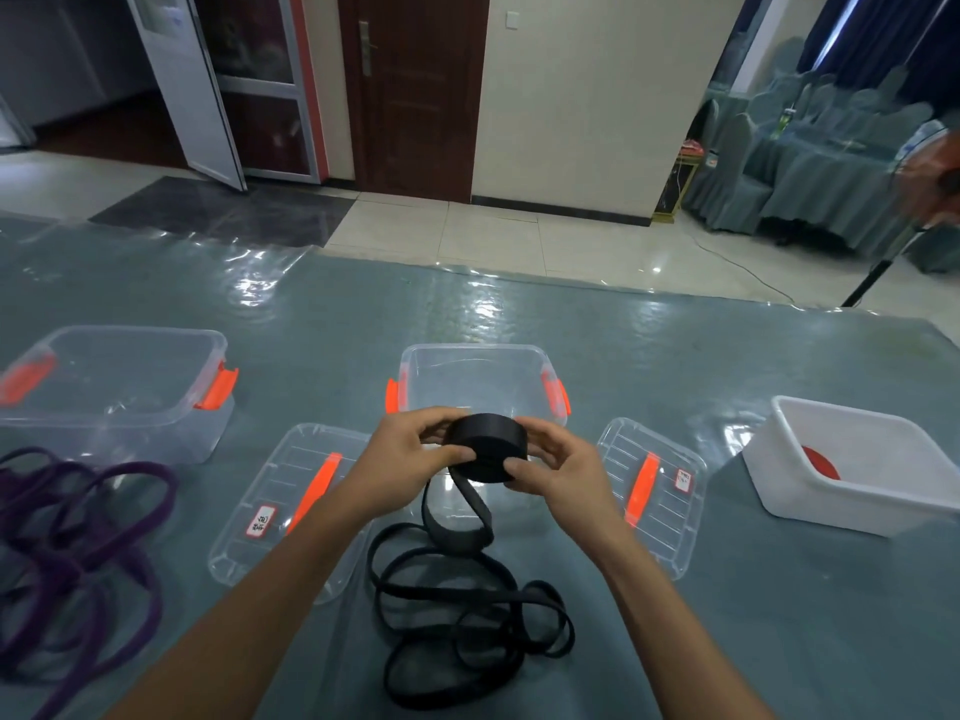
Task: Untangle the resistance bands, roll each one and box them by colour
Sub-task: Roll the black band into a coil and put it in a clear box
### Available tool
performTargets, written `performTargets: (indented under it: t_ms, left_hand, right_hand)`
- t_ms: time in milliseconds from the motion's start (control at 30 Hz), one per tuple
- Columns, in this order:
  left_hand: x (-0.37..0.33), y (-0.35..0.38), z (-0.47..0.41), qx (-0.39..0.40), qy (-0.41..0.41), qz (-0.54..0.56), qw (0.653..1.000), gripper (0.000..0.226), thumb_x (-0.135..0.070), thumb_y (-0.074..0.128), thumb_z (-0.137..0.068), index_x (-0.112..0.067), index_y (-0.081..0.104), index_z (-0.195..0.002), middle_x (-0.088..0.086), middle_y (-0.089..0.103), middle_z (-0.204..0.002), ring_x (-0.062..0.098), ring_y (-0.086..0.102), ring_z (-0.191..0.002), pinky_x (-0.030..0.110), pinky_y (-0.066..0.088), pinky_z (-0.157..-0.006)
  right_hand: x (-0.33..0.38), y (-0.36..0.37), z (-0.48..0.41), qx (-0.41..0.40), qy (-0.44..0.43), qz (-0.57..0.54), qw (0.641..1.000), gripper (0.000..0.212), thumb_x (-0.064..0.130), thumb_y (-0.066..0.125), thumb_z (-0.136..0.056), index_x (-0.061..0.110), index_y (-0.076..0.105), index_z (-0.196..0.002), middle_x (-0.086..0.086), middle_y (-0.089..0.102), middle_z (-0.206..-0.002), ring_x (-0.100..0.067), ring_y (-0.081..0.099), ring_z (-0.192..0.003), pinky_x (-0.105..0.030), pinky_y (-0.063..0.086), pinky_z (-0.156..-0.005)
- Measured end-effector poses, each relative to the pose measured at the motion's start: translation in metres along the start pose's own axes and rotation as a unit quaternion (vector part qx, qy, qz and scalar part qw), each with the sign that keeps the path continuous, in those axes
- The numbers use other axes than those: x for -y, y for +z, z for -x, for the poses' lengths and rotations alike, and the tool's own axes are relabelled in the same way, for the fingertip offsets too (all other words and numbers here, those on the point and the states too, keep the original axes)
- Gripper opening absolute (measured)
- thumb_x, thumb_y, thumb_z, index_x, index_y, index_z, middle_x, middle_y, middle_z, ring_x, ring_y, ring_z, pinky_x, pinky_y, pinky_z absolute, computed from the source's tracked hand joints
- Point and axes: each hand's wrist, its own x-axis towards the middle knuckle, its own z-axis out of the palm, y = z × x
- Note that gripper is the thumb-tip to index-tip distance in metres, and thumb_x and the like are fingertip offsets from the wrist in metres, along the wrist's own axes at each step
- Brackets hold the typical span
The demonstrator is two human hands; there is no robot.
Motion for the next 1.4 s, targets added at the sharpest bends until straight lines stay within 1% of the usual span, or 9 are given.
performTargets:
  t_ms: [167, 367, 533, 633, 733, 967, 1100, 1300, 1400]
  left_hand:
    - [-0.009, 0.008, 0.002, 0.025, 0.037, -0.046, 0.998, 0.031, -0.009, 0.08, -0.083, -0.023, 0.075, -0.11, -0.01, 0.076, -0.102, 0.011, 0.07, -0.103, 0.023, 0.053, -0.095]
    - [-0.006, 0.011, 0.01, -0.012, 0.019, 0.061, 0.998, 0.042, -0.007, 0.08, -0.084, -0.024, 0.07, -0.121, -0.007, 0.076, -0.114, 0.012, 0.07, -0.111, 0.029, 0.054, -0.1]
    - [0.0, 0.008, 0.013, -0.018, -0.005, 0.112, 0.994, 0.041, -0.001, 0.075, -0.086, -0.026, 0.07, -0.118, -0.004, 0.076, -0.114, 0.015, 0.071, -0.111, 0.028, 0.056, -0.098]
    - [-0.001, 0.005, 0.014, -0.004, -0.013, 0.104, 0.995, 0.038, -0.001, 0.075, -0.087, -0.026, 0.072, -0.116, -0.003, 0.077, -0.112, 0.016, 0.072, -0.11, 0.028, 0.056, -0.097]
    - [-0.004, 0.003, 0.012, 0.016, -0.009, 0.074, 0.997, 0.034, -0.004, 0.076, -0.087, -0.02, 0.073, -0.117, -0.002, 0.076, -0.11, 0.015, 0.071, -0.108, 0.027, 0.055, -0.096]
    - [-0.012, 0.008, 0.015, 0.046, 0.002, 0.072, 0.996, 0.033, -0.003, 0.075, -0.087, -0.017, 0.072, -0.117, -0.001, 0.076, -0.11, 0.014, 0.071, -0.108, 0.022, 0.054, -0.094]
    - [-0.016, 0.011, 0.017, 0.029, 0.003, 0.11, 0.994, 0.032, -0.005, 0.076, -0.088, -0.016, 0.073, -0.117, 0.0, 0.077, -0.111, 0.016, 0.071, -0.108, 0.023, 0.055, -0.093]
    - [-0.017, 0.017, 0.024, -0.033, 0.003, 0.195, 0.98, 0.031, -0.003, 0.071, -0.09, -0.018, 0.071, -0.118, -0.001, 0.078, -0.111, 0.015, 0.073, -0.106, 0.018, 0.056, -0.085]
    - [-0.012, 0.017, 0.026, -0.031, 0.0, 0.156, 0.987, 0.029, -0.007, 0.071, -0.092, -0.018, 0.07, -0.119, -0.003, 0.077, -0.111, 0.014, 0.073, -0.106, 0.022, 0.057, -0.088]
  right_hand:
    - [0.012, 0.001, 0.0, -0.005, -0.102, 0.227, 0.969, 0.045, 0.009, 0.078, -0.082, 0.032, 0.071, -0.119, 0.042, 0.063, -0.104, 0.018, 0.055, -0.108, 0.001, 0.036, -0.09]
    - [0.01, -0.001, 0.002, -0.076, -0.009, -0.017, 0.997, 0.042, -0.004, 0.074, -0.083, 0.024, 0.074, -0.114, 0.003, 0.076, -0.109, -0.016, 0.07, -0.107, -0.036, 0.061, -0.079]
    - [0.005, 0.016, 0.013, -0.088, 0.019, -0.118, 0.989, 0.042, -0.007, 0.07, -0.086, 0.017, 0.068, -0.121, -0.002, 0.076, -0.111, -0.022, 0.072, -0.106, -0.04, 0.062, -0.077]
    - [0.006, 0.014, 0.014, -0.053, -0.077, 0.098, 0.991, 0.051, 0.003, 0.074, -0.085, 0.031, 0.064, -0.126, 0.014, 0.069, -0.123, -0.008, 0.062, -0.119, -0.027, 0.056, -0.092]
    - [0.011, 0.013, 0.011, 0.016, -0.178, 0.31, 0.934, 0.057, 0.008, 0.073, -0.087, 0.028, 0.057, -0.138, 0.012, 0.056, -0.138, -0.004, 0.05, -0.129, -0.024, 0.045, -0.106]
    - [0.022, 0.004, 0.005, 0.117, -0.121, 0.384, 0.908, 0.069, 0.018, 0.069, -0.088, 0.054, 0.039, -0.14, 0.015, 0.053, -0.122, -0.005, 0.053, -0.113, -0.02, 0.043, -0.1]
    - [0.026, 0.003, 0.006, 0.088, -0.105, 0.264, 0.955, 0.069, 0.007, 0.074, -0.082, 0.054, 0.055, -0.128, 0.016, 0.063, -0.115, -0.002, 0.057, -0.111, -0.01, 0.04, -0.095]
    - [0.024, 0.013, 0.011, -0.02, -0.053, -0.015, 0.998, 0.057, -0.009, 0.071, -0.082, 0.028, 0.068, -0.125, 0.016, 0.07, -0.122, -0.021, 0.066, -0.115, -0.051, 0.053, -0.1]
    - [0.02, 0.024, 0.018, -0.032, -0.046, -0.014, 0.998, 0.058, -0.009, 0.069, -0.083, 0.028, 0.064, -0.127, 0.009, 0.069, -0.124, -0.019, 0.065, -0.117, -0.053, 0.052, -0.102]
